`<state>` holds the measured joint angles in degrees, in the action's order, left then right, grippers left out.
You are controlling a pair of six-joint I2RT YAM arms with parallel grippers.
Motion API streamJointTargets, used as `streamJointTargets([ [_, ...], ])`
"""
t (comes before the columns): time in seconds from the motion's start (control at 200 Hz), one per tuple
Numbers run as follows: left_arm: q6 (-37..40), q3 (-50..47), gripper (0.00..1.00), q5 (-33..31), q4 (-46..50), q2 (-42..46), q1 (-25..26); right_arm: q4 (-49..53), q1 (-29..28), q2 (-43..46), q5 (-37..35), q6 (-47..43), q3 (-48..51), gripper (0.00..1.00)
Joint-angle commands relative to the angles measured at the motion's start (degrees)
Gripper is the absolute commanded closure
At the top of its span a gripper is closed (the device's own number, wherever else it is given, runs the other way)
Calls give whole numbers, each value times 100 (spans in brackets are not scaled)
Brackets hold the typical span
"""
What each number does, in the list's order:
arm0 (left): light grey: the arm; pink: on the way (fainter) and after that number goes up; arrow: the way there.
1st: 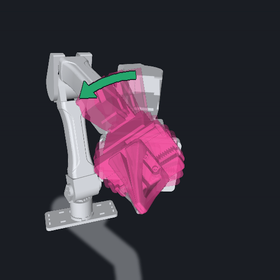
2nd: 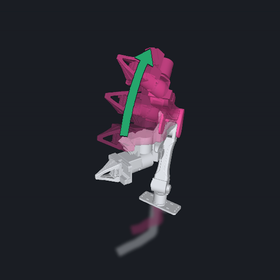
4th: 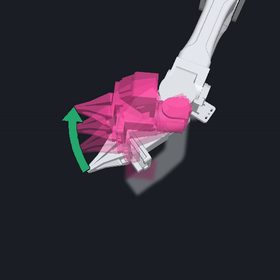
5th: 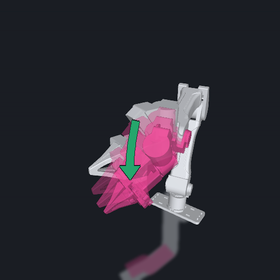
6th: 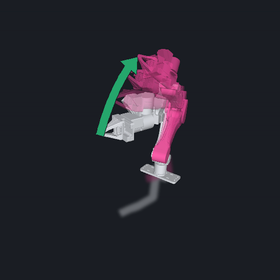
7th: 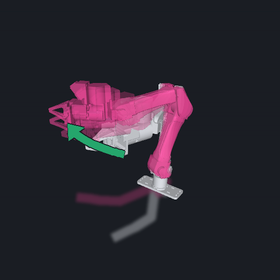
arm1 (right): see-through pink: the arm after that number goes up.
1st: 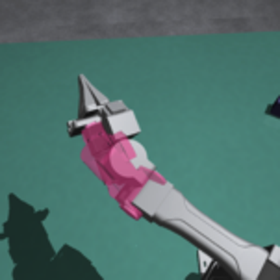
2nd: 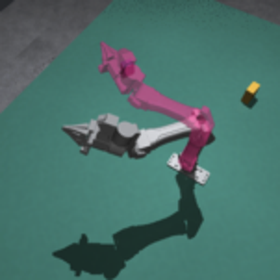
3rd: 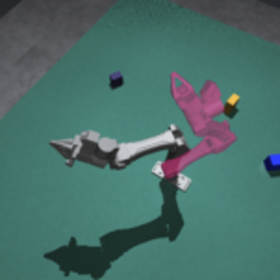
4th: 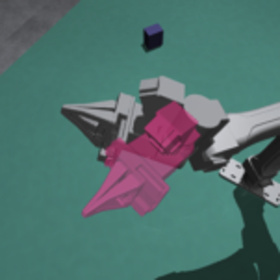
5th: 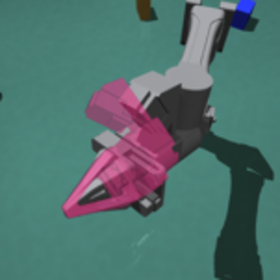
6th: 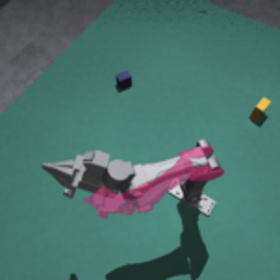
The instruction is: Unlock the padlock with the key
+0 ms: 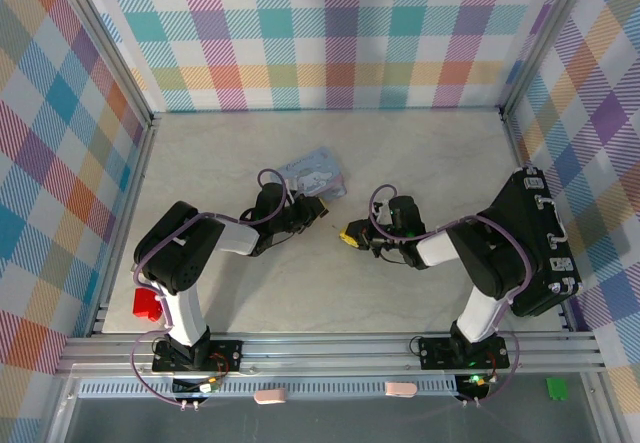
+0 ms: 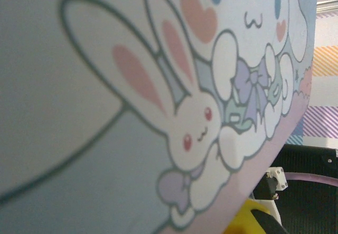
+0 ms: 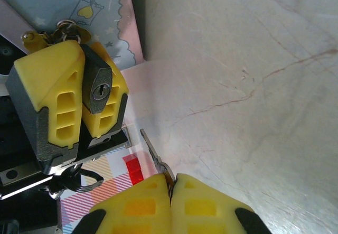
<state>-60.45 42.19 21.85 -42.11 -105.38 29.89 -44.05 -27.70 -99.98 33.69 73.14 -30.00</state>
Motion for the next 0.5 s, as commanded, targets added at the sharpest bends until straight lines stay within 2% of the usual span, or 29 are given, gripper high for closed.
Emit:
streamJointTargets([
  [0.0,-302,-93,92,303,223,-80,-48,-467,-33,-105,137,161,-141,100],
  [0.495,-554,-36,92,428,175,-43,-47,-936,-33,-404,235,490,-323,100],
])
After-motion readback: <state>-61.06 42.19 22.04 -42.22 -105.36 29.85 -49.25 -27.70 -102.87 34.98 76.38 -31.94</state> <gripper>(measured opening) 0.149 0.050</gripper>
